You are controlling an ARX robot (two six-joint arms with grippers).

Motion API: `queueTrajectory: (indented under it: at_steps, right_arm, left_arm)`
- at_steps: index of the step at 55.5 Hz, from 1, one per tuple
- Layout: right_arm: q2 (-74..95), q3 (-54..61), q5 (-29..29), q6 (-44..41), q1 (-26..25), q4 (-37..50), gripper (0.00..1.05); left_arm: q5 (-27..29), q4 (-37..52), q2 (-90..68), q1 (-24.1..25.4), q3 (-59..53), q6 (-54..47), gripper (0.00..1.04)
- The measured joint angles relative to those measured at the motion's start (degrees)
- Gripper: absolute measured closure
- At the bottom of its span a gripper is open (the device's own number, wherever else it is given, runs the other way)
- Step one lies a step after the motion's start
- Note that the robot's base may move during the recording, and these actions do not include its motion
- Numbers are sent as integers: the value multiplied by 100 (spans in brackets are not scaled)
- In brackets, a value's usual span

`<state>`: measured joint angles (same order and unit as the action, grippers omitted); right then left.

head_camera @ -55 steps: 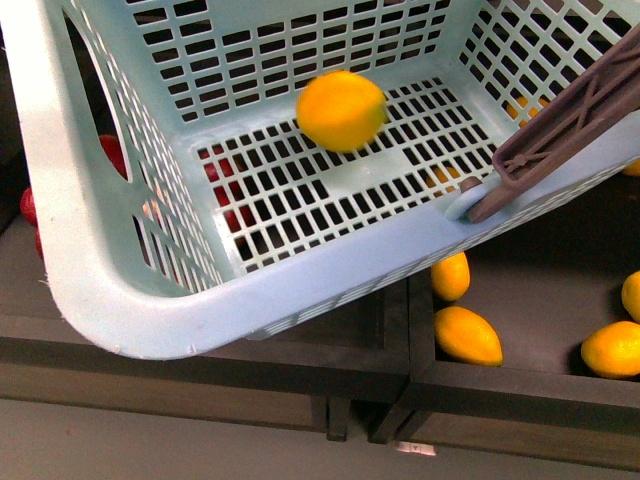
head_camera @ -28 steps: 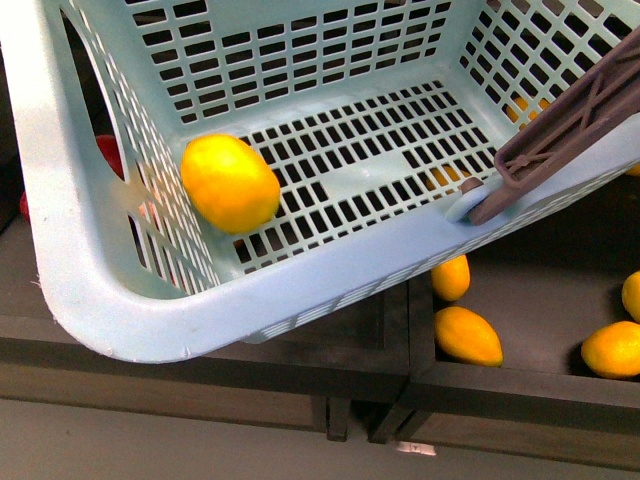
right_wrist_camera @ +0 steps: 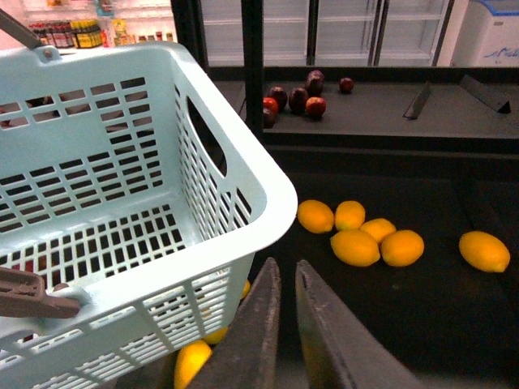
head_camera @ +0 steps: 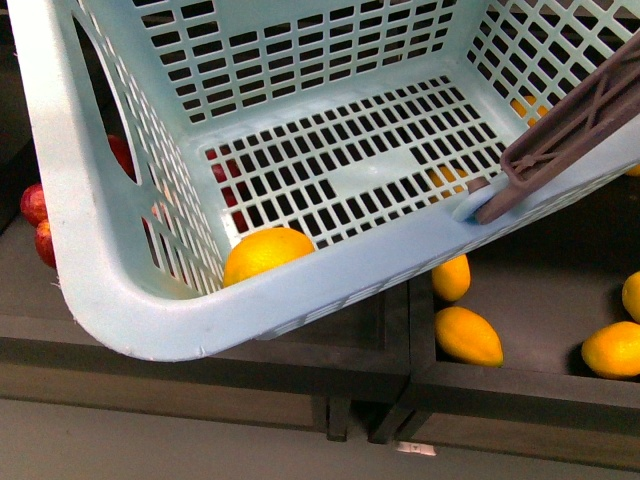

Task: Pick lemon and mango into basket

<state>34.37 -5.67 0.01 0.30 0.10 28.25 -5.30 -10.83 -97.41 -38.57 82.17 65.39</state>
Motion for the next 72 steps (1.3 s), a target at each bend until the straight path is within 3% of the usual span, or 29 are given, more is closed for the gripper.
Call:
queueTrajectory:
  at_steps: [11,19,27,72]
  right_arm:
    - [-24,0,0,0,0,0,64]
    - [-26,0,0,0,0,0,31]
    - [-26,0,0,2,0,0,8]
    - [-35,28,-2,0,-11,-17,9]
  left_arm:
    - [-7,0,0,0,0,2,101]
    - [-7,0,0,0,0,0,101]
    - [-7,0,0,0,0,0,101]
    - [35,0,-11,-4,0,-20,101]
